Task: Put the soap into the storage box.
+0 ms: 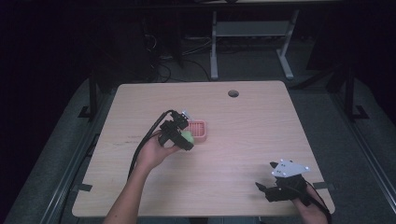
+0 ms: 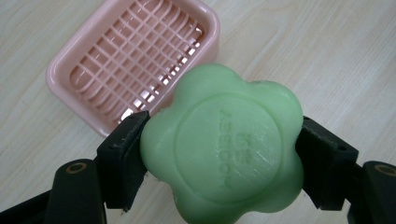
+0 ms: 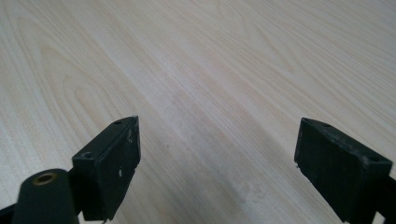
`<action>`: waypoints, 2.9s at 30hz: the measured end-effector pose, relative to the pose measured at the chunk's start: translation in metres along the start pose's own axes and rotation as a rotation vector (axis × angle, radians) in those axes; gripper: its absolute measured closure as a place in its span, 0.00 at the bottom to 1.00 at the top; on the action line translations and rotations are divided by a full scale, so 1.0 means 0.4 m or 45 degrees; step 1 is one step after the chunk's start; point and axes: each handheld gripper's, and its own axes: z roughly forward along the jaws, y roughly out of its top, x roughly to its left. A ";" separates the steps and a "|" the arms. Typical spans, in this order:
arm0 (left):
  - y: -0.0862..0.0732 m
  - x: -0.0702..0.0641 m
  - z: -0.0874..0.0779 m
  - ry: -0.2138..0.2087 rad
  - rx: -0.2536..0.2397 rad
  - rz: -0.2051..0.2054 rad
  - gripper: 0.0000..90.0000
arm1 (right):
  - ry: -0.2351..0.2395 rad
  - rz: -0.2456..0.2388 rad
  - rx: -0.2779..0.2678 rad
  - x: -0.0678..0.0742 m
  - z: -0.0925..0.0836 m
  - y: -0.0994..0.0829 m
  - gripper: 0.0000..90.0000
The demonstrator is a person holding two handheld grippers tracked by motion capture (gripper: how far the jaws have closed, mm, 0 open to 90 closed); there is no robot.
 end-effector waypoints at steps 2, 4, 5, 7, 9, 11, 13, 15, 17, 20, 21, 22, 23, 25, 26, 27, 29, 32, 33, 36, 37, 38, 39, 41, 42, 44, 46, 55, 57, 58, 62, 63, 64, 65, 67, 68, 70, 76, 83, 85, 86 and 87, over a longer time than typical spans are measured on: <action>0.005 0.000 0.002 0.000 -0.001 -0.001 0.29 | -0.001 -0.001 0.001 0.000 0.000 0.000 0.15; 0.019 0.002 0.008 0.008 -0.002 -0.005 0.29 | -0.001 -0.001 -0.002 0.000 0.000 0.000 0.15; 0.024 0.004 0.009 0.009 0.001 0.001 0.29 | -0.001 -0.001 -0.002 -0.001 0.000 0.000 0.15; 0.033 0.009 0.009 0.009 0.001 -0.002 0.29 | -0.004 0.001 -0.001 -0.001 0.001 0.000 0.15; 0.037 0.011 0.010 0.004 -0.004 -0.007 0.29 | -0.002 0.003 0.000 0.000 0.001 0.001 0.15; 0.047 0.019 0.014 0.010 -0.003 -0.014 0.29 | -0.002 0.004 0.000 0.000 0.002 0.000 0.15; 0.053 0.025 0.016 0.011 0.001 -0.014 0.29 | -0.003 0.008 0.000 -0.001 0.001 0.000 0.15; 0.057 0.030 0.018 0.018 -0.003 -0.017 0.29 | -0.002 0.012 -0.001 -0.001 0.001 0.000 0.15; 0.061 0.036 0.021 0.010 0.003 -0.025 0.29 | -0.003 0.016 -0.004 -0.002 0.000 0.000 0.15; 0.066 0.040 0.025 0.018 0.011 -0.031 0.29 | -0.002 0.019 -0.007 -0.002 0.000 0.000 0.15; 0.071 0.046 0.029 0.020 0.017 -0.027 0.29 | -0.001 0.020 -0.008 -0.002 0.000 0.000 0.15; 0.074 0.047 0.030 0.021 0.015 -0.030 0.29 | -0.001 0.020 -0.007 -0.002 0.000 0.000 0.15; 0.078 0.048 0.030 0.024 0.020 -0.026 0.29 | -0.001 0.022 -0.007 -0.001 0.000 0.000 0.15; 0.087 0.048 0.030 0.027 0.022 -0.022 0.29 | -0.002 0.020 -0.009 -0.002 0.000 -0.001 0.15; 0.087 0.048 0.030 0.027 0.022 -0.022 0.29 | -0.004 0.018 -0.010 -0.003 0.000 -0.001 0.15; 0.095 0.049 0.029 0.030 0.018 -0.019 0.29 | -0.004 0.022 -0.010 -0.003 0.000 -0.001 0.15; 0.104 0.050 0.028 0.037 0.019 -0.017 0.29 | -0.002 0.024 -0.011 -0.003 0.000 -0.001 0.15; 0.116 0.054 0.028 0.035 0.025 -0.015 0.29 | -0.003 0.021 -0.013 -0.003 0.000 -0.001 0.15; 0.120 0.055 0.028 0.035 0.031 -0.015 0.29 | -0.003 0.021 -0.013 -0.003 0.000 -0.001 0.15; 0.126 0.058 0.031 0.039 0.032 -0.024 0.29 | -0.006 0.020 -0.011 -0.003 -0.001 -0.001 0.15; 0.132 0.063 0.036 0.041 0.032 -0.022 0.29 | -0.006 0.021 -0.011 -0.004 -0.001 -0.001 0.15; 0.135 0.065 0.038 0.042 0.030 -0.027 0.29 | -0.006 0.021 -0.011 -0.004 -0.001 -0.001 0.15; 0.135 0.065 0.038 0.042 0.030 -0.027 0.29 | -0.005 0.021 -0.012 -0.004 -0.001 -0.001 0.15; 0.139 0.071 0.043 0.034 0.032 -0.040 0.29 | -0.005 0.019 -0.012 -0.005 -0.001 -0.001 0.15; 0.142 0.074 0.047 0.037 0.033 -0.045 0.29 | -0.005 0.019 -0.012 -0.005 -0.001 -0.001 0.15; 0.145 0.078 0.053 0.041 0.040 -0.053 0.29 | -0.006 0.020 -0.014 -0.005 -0.001 -0.001 0.15; 0.150 0.086 0.062 0.047 0.048 -0.065 0.29 | -0.005 0.020 -0.014 -0.006 -0.001 -0.002 0.15; 0.152 0.093 0.097 0.062 0.090 -0.081 0.29 | -0.006 0.016 -0.017 -0.006 -0.001 -0.002 0.15; 0.152 0.096 0.110 0.058 0.106 -0.084 0.29 | -0.006 0.020 -0.014 -0.006 -0.002 -0.002 0.15; 0.152 0.096 0.110 0.058 0.106 -0.084 0.29 | -0.006 0.020 -0.014 -0.006 -0.002 -0.002 0.15; 0.150 0.100 0.126 0.064 0.110 -0.131 0.29 | -0.005 0.020 -0.015 -0.005 -0.002 -0.002 0.15; 0.149 0.106 0.129 0.068 0.119 -0.143 0.29 | -0.004 0.019 -0.015 -0.005 -0.002 -0.002 0.15; 0.149 0.108 0.132 0.069 0.123 -0.150 0.29 | -0.003 0.019 -0.013 -0.005 -0.001 -0.002 0.15; 0.149 0.109 0.136 0.074 0.123 -0.154 0.29 | -0.003 0.018 -0.012 -0.006 -0.001 -0.002 0.15; 0.148 0.112 0.142 0.075 0.129 -0.169 0.29 | -0.003 0.019 -0.014 -0.005 -0.002 -0.002 0.15; 0.147 0.114 0.145 0.078 0.132 -0.181 0.29 | -0.003 0.019 -0.014 -0.006 -0.002 -0.002 0.15; 0.145 0.118 0.151 0.080 0.132 -0.195 0.29 | -0.003 0.018 -0.013 -0.006 -0.001 -0.002 0.15; 0.141 0.128 0.159 0.067 0.132 -0.220 0.29 | -0.001 0.018 -0.012 -0.006 -0.002 -0.002 0.15; 0.138 0.130 0.169 0.067 0.149 -0.233 0.29 | 0.000 0.013 -0.010 -0.004 -0.002 -0.002 0.15; 0.139 0.128 0.170 0.069 0.151 -0.231 0.29 | 0.000 0.014 -0.010 -0.005 -0.002 -0.002 0.15; 0.138 0.128 0.171 0.071 0.155 -0.228 0.29 | 0.000 0.015 -0.011 -0.005 -0.002 -0.002 0.15; 0.138 0.128 0.171 0.071 0.155 -0.228 0.29 | 0.000 0.015 -0.011 -0.005 -0.002 -0.002 0.15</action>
